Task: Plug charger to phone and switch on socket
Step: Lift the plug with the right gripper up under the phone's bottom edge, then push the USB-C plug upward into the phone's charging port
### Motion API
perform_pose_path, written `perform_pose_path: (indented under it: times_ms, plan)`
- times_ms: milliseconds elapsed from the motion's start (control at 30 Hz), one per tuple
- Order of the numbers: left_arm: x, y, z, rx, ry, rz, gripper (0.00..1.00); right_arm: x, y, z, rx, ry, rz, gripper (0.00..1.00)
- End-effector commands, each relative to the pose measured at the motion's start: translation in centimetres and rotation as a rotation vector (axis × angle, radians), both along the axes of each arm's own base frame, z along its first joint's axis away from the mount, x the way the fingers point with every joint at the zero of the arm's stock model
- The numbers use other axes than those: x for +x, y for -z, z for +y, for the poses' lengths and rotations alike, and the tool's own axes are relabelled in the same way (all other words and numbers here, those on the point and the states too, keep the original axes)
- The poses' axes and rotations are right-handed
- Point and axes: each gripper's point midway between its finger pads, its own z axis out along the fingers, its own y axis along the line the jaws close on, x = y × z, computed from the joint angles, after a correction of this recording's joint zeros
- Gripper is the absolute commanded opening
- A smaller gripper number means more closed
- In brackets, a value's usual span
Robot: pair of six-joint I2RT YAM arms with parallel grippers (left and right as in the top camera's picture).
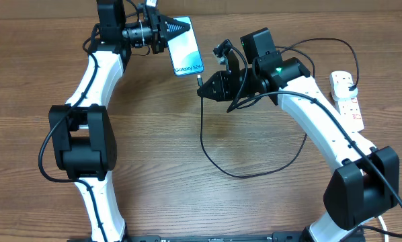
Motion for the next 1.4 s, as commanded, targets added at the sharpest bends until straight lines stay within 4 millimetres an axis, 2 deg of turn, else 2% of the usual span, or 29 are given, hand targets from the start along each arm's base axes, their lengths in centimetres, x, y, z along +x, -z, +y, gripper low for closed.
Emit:
perform_pose_path:
  times_ms: [0, 767, 1367]
  plan:
    - [-0.7, -0.9, -0.8, -0.015, 0.039, -0.006, 0.04, 0.3, -2.4, 0.0, 0.01, 0.003, -0.075, 0.04]
    - [-1.5, -0.8, -3.0, -0.007, 0.079, -0.031, 0.04, 0.5, -2.5, 0.0, 0.013, 0.005, -0.085, 0.04]
    - [0.1, -0.3, -2.1, 0.021, -0.012, -0.011, 0.04, 0.2, -2.3, -0.1, 0.006, 0.005, -0.071, 0.04]
